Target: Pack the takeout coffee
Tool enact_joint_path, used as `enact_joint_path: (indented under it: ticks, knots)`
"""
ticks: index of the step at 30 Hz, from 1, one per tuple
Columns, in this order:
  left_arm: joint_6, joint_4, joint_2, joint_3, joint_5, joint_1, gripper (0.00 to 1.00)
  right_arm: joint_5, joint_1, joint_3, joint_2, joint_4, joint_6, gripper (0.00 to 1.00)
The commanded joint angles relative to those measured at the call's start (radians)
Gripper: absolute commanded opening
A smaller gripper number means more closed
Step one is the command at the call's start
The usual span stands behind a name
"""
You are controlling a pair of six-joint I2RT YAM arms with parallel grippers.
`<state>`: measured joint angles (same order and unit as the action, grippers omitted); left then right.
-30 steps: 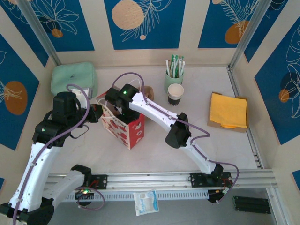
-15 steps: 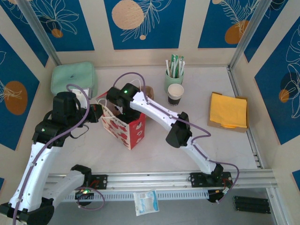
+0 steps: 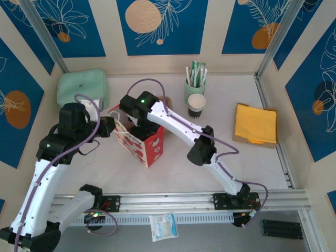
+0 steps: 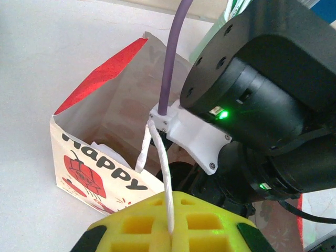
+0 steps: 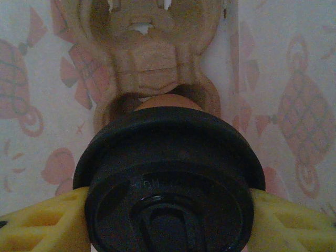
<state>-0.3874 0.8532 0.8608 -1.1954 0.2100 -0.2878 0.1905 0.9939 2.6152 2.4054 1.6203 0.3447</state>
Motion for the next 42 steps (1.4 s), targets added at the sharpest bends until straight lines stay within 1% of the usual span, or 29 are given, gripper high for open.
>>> enact_joint_path:
  ticks: [1, 13, 26, 42]
  knots:
    - [-0.005, -0.008, -0.005, 0.014, 0.015, 0.01, 0.0, -0.013, -0.006, 0.044, -0.056, 0.079, 0.011, 0.56]
    - [-0.007, -0.009, 0.001, 0.012, 0.017, 0.01, 0.0, -0.005, -0.01, 0.048, -0.093, 0.081, 0.015, 0.56]
    - [-0.007, -0.009, 0.006, 0.011, 0.014, 0.01, 0.0, -0.019, -0.001, 0.041, -0.091, 0.109, -0.001, 0.56]
    - [0.013, -0.012, 0.021, 0.008, 0.009, 0.01, 0.0, -0.003, 0.011, 0.026, -0.089, 0.132, -0.015, 0.56]
